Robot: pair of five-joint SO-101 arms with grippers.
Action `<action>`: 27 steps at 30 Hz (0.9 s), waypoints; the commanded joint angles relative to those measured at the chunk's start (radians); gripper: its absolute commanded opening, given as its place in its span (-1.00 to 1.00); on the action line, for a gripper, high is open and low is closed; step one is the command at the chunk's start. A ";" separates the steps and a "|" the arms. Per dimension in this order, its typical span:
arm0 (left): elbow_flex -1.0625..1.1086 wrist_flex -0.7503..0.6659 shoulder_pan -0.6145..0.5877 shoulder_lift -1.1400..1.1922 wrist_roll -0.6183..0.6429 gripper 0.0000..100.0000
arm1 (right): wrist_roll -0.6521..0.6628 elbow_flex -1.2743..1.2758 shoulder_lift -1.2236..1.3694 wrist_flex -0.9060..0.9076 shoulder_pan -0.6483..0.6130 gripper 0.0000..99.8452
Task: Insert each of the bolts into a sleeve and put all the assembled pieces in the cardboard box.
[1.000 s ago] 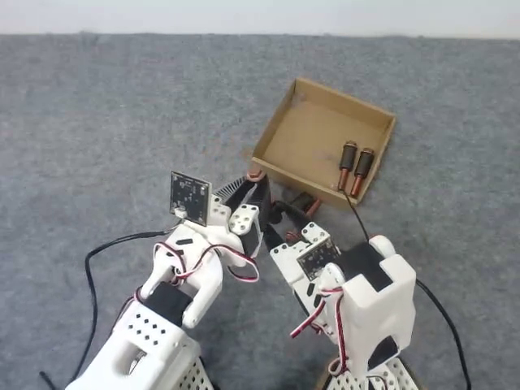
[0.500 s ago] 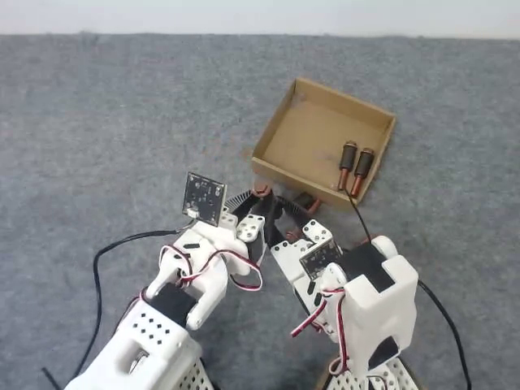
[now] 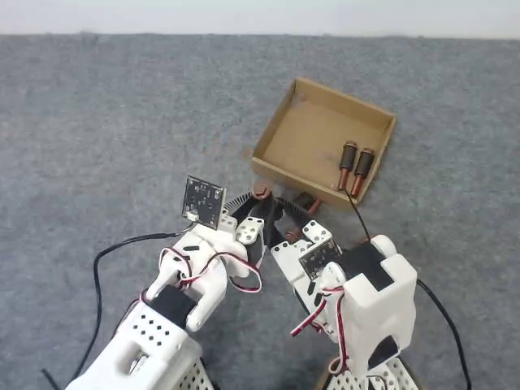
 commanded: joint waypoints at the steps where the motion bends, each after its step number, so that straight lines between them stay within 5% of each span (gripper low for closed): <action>1: 0.053 -0.069 0.012 0.002 -0.002 -0.97 | -0.009 -0.015 -0.050 -0.033 0.010 -0.99; 5: 0.127 -0.181 0.012 0.002 -0.002 -0.97 | -0.009 -0.014 -0.050 -0.033 0.008 -0.99; 27: 0.125 -0.160 -0.026 0.002 0.002 -0.97 | -0.006 0.006 -0.051 -0.035 -0.012 -0.99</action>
